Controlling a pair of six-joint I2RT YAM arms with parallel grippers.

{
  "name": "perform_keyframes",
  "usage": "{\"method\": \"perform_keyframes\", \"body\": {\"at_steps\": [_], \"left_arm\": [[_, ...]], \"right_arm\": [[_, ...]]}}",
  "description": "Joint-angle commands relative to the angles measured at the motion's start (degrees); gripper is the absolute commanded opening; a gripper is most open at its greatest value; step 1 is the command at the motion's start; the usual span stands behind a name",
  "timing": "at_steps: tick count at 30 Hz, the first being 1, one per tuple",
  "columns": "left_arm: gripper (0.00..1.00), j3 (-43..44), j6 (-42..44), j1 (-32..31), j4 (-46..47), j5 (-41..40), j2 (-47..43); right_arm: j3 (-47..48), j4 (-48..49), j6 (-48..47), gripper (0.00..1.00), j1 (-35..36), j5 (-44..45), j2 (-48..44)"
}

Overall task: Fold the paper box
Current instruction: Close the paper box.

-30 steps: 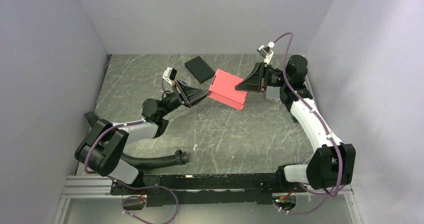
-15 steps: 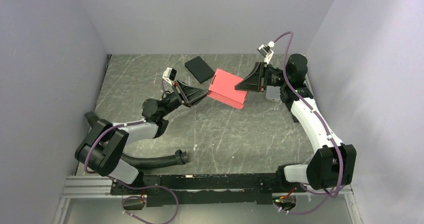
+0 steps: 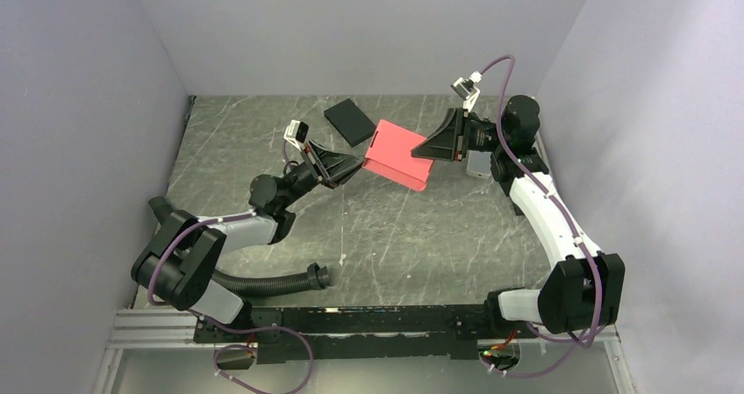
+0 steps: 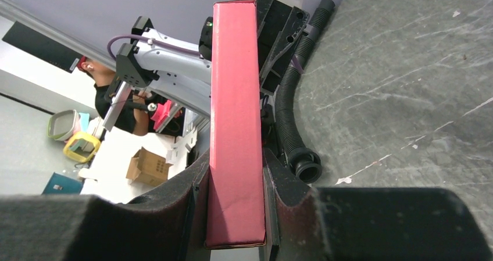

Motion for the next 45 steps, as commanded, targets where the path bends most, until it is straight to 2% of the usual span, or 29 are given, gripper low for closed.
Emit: {"method": "perform_keyframes", "body": {"at_steps": [1,19,28,36,45], "left_arm": [[0.27,0.2,-0.7,-0.3,4.4,-0.8,-2.0],[0.28,-1.5,-2.2,-0.3,4.5,-2.4,-3.5],[0.28,-1.3,-2.3,-0.4,4.5,-2.3,-3.5],[0.27,-1.4,-2.3,-0.6,4.5,-2.4,-3.5],[0.27,-1.0,-2.6,-0.6,4.5,-2.7,-3.3]], "right_arm": [[-0.6,5.7,3.3,0.02,-0.2,0.9,-0.6],[-0.9,5.7,1.8,0.02,-0.5,1.2,-0.8],[0.8,-1.9,-5.4,0.02,-0.4,2.1,-1.2],[1.2,-3.5,-7.1,0.01,-0.2,2.5,-1.1],[3.7,-13.8,-18.2,0.01,1.1,3.7,-1.9]]}}
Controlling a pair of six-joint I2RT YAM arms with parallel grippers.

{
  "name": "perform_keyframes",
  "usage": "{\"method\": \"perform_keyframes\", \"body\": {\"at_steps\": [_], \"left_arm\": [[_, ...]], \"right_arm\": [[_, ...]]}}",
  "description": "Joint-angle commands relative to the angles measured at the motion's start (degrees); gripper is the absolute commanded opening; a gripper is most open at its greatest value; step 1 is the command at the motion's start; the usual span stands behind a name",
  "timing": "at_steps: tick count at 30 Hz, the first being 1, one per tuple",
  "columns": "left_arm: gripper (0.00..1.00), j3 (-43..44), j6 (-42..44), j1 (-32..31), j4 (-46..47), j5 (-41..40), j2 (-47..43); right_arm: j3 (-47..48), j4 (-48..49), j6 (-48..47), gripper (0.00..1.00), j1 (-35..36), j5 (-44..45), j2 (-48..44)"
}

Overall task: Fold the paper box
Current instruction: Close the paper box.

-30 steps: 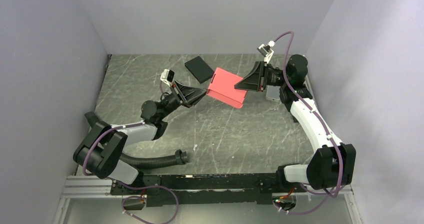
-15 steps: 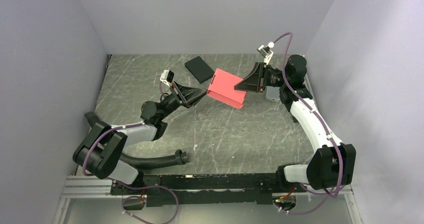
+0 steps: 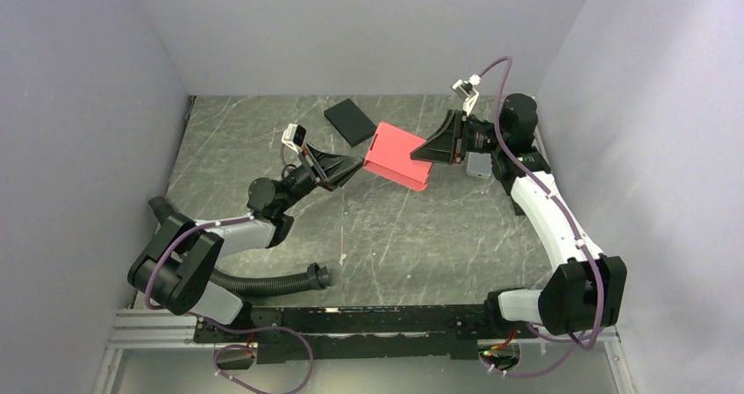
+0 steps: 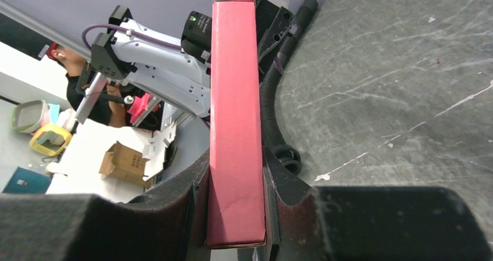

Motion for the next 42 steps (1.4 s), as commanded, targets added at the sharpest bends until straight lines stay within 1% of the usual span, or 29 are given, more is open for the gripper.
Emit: {"method": "perform_keyframes", "body": {"at_steps": [1,7,16,20,26,36,42], "left_arm": [[0.27,1.0,-1.1,-0.5,5.1,-0.8,-1.7],[0.27,0.8,-1.3,-0.5,5.1,-1.1,-1.6],[0.29,1.0,-2.2,-0.5,5.1,-1.6,-1.3],[0.31,1.2,-2.6,-0.5,5.0,-1.5,-1.3],[0.35,1.4,-3.3,-0.5,5.0,-1.2,-0.5],[0.36,1.2,-5.9,-0.6,4.9,-0.3,1.4],[0.36,1.4,-7.5,-0.9,4.0,0.2,1.9]], "right_arm": [[3.1,-7.4,-9.3,0.01,0.9,2.8,-1.7],[4.2,-13.6,-15.6,0.01,1.9,4.1,-2.0],[5.9,-19.8,-23.1,0.0,3.6,5.6,-2.3],[6.6,-22.5,-26.5,0.0,4.6,6.7,-2.3],[7.4,-24.4,-28.8,0.0,5.0,7.8,-2.0],[9.1,-29.2,-34.8,0.0,6.4,12.6,-1.7],[10.4,-33.4,-40.7,0.0,8.8,17.9,-1.4]]}}
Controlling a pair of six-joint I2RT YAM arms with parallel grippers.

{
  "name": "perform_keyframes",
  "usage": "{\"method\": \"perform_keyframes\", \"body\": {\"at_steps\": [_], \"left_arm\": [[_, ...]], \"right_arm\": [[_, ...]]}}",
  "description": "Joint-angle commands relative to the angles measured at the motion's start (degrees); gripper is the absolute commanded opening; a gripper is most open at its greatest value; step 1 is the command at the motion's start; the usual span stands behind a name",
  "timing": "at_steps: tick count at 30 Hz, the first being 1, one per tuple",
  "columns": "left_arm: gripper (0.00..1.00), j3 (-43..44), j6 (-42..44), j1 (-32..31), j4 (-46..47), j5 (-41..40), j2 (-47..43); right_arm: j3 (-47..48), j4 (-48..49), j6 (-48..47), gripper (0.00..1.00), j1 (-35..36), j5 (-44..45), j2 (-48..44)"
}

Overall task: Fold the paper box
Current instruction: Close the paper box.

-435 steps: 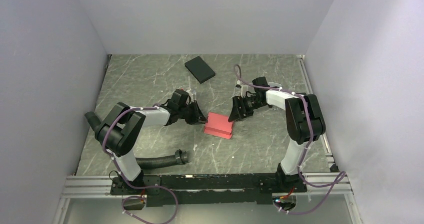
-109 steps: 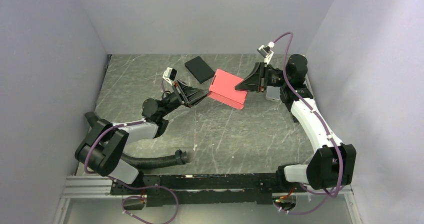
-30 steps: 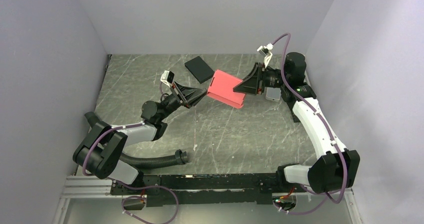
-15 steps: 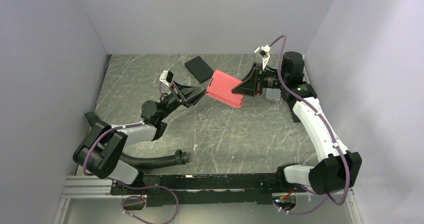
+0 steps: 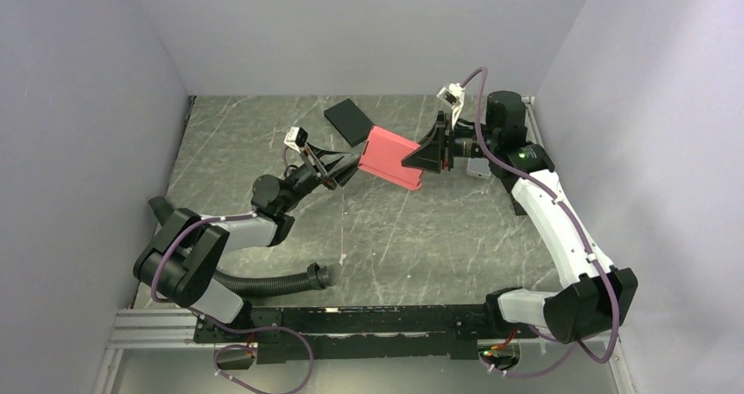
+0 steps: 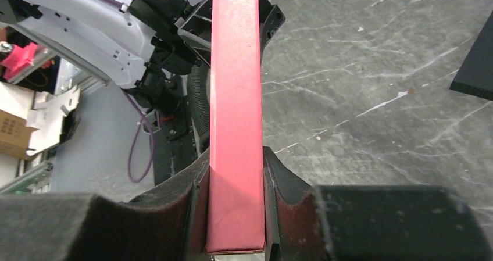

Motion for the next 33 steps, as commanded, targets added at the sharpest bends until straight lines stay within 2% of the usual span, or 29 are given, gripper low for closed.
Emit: {"method": "perform_keyframes", "body": {"at_steps": [1,14,21,33], "left_arm": [[0.36,1.5,-2.9,-1.3,5.3,1.8,-0.8],[0.48,0.7,-4.4,-1.3,4.1,1.2,-0.9],[0.58,1.3,-4.4,-1.3,2.4,1.9,-0.8],[0.76,0.9,-1.2,-1.0,-2.2,2.3,-2.1]], "right_arm": [[1.9,-5.5,-7.3,0.0,2.8,6.8,0.6],[2.6,-11.8,-17.7,0.0,8.1,19.6,-0.3],[2.9,-14.1,-23.4,0.0,13.5,29.3,0.0],[2.8,-16.8,-29.4,0.0,18.1,38.4,0.2]]}}
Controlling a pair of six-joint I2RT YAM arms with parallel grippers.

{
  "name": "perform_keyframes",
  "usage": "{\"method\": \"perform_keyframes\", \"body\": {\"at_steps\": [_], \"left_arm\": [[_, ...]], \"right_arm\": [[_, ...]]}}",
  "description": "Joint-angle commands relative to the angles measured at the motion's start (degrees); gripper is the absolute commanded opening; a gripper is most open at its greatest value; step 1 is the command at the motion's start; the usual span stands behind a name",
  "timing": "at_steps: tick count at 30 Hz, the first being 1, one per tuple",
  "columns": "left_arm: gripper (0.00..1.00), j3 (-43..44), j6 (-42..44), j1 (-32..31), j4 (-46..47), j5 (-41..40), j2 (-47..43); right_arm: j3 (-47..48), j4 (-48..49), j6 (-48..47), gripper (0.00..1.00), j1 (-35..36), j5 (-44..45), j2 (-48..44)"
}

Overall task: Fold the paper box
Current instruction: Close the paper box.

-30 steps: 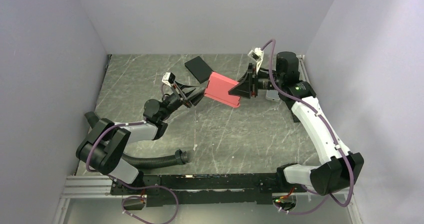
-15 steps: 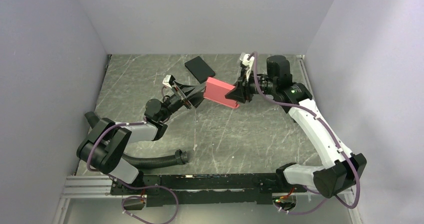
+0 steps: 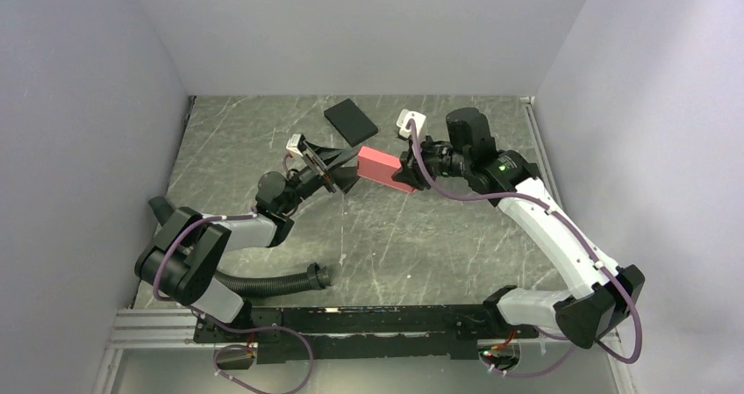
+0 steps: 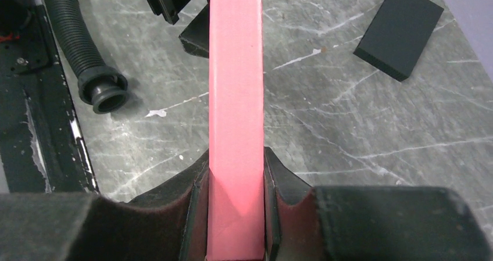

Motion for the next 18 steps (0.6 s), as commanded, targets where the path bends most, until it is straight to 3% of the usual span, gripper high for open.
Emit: {"method": "perform_keyframes", "body": {"at_steps": [1,13,18], "left_arm": [[0.77,1.9,0.5,-1.6,5.6,4.7,-3.0],[0.93,2.3,6.6,-1.6,4.9,5.6,-3.5],[0.97,1.9,6.5,-1.5,9.5,5.4,-1.9]], "right_arm": [[0.4,-3.4,-4.0,0.0,1.9,6.6,1.5],[2.1,-6.5,-5.8,0.0,3.2,7.7,3.3],[2.4,-6.9,-5.5,0.0,3.2,7.8,4.0]]}}
